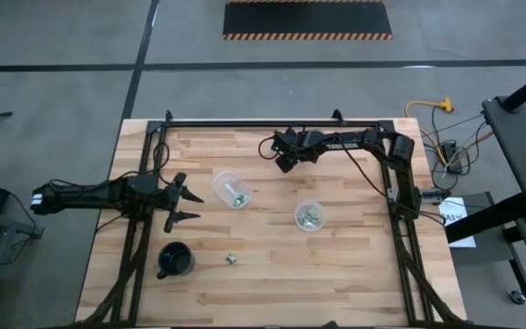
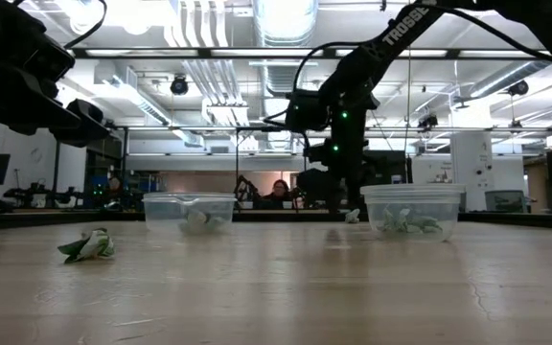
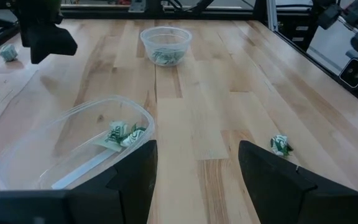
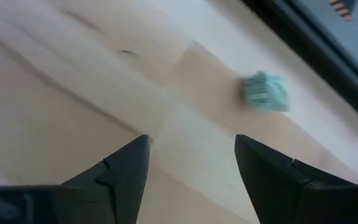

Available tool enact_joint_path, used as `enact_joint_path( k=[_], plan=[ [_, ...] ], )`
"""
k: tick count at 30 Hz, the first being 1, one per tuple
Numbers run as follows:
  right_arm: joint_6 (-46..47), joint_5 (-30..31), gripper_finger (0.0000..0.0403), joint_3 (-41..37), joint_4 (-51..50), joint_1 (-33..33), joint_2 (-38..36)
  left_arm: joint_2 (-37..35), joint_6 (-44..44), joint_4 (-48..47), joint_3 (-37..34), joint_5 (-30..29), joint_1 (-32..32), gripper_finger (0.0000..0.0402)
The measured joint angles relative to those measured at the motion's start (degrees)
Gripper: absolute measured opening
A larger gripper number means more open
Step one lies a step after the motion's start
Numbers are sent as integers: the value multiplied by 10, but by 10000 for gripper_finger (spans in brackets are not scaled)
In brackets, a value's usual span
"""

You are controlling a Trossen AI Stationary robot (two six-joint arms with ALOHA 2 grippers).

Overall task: Pick and place Stevia / Truvia into bins
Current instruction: Put the white stevia packet into the left transparent container

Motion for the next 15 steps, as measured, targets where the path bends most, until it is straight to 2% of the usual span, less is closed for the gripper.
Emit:
enact_joint_path(
  k=[3,8,12,15],
  plan=[
    [9,22,226,-8,-3,-5,-4,0,0,0,0,0,0,209],
    [11,23,226,-37,5,-17,-28,0,0,0,0,0,0,209],
    [20,28,226,-75,19,-27,-70,0,0,0,0,0,0,209],
    [17,32,226,-120,70,-34,-110,0,0,-1,0,0,0,209]
  ],
)
